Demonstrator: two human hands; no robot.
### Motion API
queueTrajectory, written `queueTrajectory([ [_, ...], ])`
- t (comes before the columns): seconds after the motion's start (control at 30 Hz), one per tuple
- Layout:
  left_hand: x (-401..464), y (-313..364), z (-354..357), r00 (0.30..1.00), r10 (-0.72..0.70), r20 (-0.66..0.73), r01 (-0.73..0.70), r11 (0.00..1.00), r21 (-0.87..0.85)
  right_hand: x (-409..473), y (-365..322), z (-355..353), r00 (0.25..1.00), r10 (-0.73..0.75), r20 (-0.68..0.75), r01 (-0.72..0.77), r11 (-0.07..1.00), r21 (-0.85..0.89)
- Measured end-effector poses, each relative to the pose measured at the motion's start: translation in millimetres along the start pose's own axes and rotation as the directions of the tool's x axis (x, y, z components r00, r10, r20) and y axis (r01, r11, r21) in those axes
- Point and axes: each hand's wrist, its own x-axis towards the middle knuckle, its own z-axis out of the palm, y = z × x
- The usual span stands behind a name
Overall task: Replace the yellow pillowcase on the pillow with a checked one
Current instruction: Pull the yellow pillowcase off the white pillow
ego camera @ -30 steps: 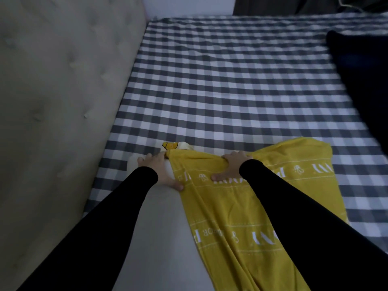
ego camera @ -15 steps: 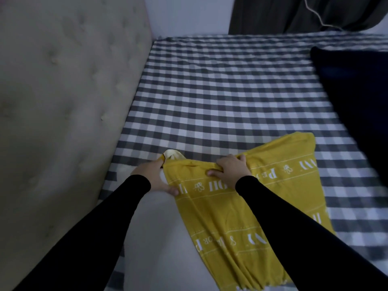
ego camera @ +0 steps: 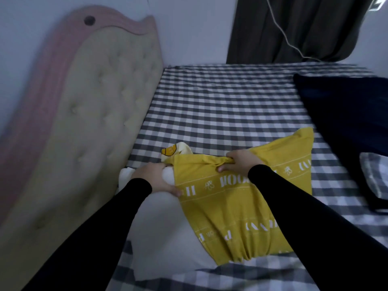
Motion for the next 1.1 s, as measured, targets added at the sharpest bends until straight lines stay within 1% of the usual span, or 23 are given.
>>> queueTrajectory([
  [0.07, -15, -2, -11, 0.999, -0.018, -0.036, 0.018, 1.0, 0.001, -16, 15, -21, 0.995, 0.068, -0.073, -0.065, 0.997, 0.039],
  [0.17, -34, -14, -32, 0.999, -0.025, -0.023, 0.025, 1.0, 0.006, -46, 49, -44, 0.957, 0.218, -0.193, -0.19, 0.97, 0.152],
  [0.23, -42, -20, -47, 0.999, -0.025, -0.025, 0.027, 0.999, 0.042, -59, 57, -43, 0.924, 0.287, -0.254, -0.236, 0.948, 0.214],
  [0.27, -44, -20, -54, 0.999, -0.031, -0.027, 0.032, 0.998, 0.054, -62, 56, -38, 0.915, 0.296, -0.274, -0.237, 0.944, 0.228],
  [0.33, -47, -12, -63, 0.999, -0.045, 0.012, 0.044, 0.994, 0.099, -67, 42, -29, 0.927, 0.269, -0.262, -0.206, 0.947, 0.245],
  [0.4, -48, 1, -61, 0.995, -0.043, 0.091, 0.025, 0.982, 0.188, -73, 29, -24, 0.958, 0.216, -0.187, -0.164, 0.952, 0.259],
  [0.47, -49, 14, -48, 0.991, -0.031, 0.129, 0.002, 0.975, 0.223, -79, 24, -22, 0.971, 0.192, -0.139, -0.153, 0.955, 0.252],
  [0.6, -50, 37, -20, 0.999, 0.025, 0.041, -0.03, 0.993, 0.112, -82, 18, -22, 0.974, 0.216, -0.072, -0.21, 0.974, 0.081],
  [0.67, -50, 49, -15, 0.996, 0.09, -0.001, -0.089, 0.989, 0.122, -84, 13, -26, 0.972, 0.225, -0.07, -0.23, 0.971, -0.07],
  [0.7, -49, 54, -15, 0.993, 0.115, -0.001, -0.113, 0.982, 0.149, -85, 10, -26, 0.974, 0.191, -0.12, -0.212, 0.958, -0.192],
  [0.73, -48, 57, -15, 0.992, 0.123, 0.015, -0.124, 0.976, 0.178, -85, 6, -26, 0.975, 0.119, -0.188, -0.176, 0.931, -0.321],
  [0.77, -47, 61, -16, 0.991, 0.127, 0.032, -0.131, 0.97, 0.203, -83, 1, -22, 0.969, 0.027, -0.246, -0.13, 0.901, -0.414],
  [0.8, -45, 64, -16, 0.99, 0.131, 0.041, -0.137, 0.966, 0.218, -81, -5, -17, 0.962, -0.047, -0.271, -0.086, 0.885, -0.457],
  [0.83, -42, 68, -14, 0.99, 0.134, 0.042, -0.14, 0.965, 0.221, -77, -11, -9, 0.961, -0.093, -0.26, -0.041, 0.882, -0.469],
  [0.87, -41, 73, -13, 0.99, 0.139, 0.036, -0.144, 0.966, 0.213, -73, -16, -1, 0.97, -0.115, -0.213, 0.002, 0.883, -0.469],
  [0.93, -39, 82, -5, 0.986, 0.167, 0.026, -0.169, 0.966, 0.193, -68, -21, 15, 0.988, -0.102, -0.112, 0.044, 0.901, -0.431],
  [1.0, -40, 86, 2, 0.984, 0.177, 0.018, -0.178, 0.976, 0.122, -65, -14, 23, 0.988, -0.083, -0.127, 0.025, 0.915, -0.402],
  [1.1, -41, 81, 6, 0.987, 0.163, 0.002, -0.162, 0.986, -0.041, -66, -1, 23, 0.981, -0.1, -0.164, 0.028, 0.92, -0.392],
])
